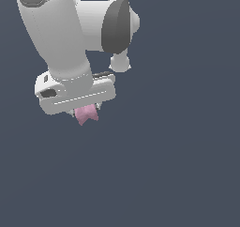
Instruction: Pick up the object and move it to a goal position.
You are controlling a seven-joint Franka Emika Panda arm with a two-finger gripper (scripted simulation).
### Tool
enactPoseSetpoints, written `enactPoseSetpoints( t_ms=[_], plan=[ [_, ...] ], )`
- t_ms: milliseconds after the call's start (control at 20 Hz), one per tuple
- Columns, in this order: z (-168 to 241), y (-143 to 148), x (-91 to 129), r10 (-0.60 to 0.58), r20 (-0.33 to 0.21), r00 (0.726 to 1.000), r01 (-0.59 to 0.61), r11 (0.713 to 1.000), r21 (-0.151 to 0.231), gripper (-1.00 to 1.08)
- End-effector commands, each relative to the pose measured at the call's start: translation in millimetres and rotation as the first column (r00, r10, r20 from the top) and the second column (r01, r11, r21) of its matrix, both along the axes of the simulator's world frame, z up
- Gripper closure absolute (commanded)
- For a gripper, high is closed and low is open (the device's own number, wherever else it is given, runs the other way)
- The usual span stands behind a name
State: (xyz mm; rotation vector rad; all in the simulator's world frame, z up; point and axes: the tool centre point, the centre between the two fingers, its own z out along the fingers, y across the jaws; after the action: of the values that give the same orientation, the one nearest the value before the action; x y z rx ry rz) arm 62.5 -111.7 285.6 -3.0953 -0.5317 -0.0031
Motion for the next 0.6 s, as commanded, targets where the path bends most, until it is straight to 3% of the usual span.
enactPoseSetpoints(
  t_ms=[0,550],
  plan=[
    [18.6,-10.9,4.5,0.001,-0.001,1.0,-0.001,1.0,0.0,1.08],
    [78.2,-46.3,21.6,0.001,-0.002,1.0,-0.001,1.0,-0.001,1.08]
  ],
)
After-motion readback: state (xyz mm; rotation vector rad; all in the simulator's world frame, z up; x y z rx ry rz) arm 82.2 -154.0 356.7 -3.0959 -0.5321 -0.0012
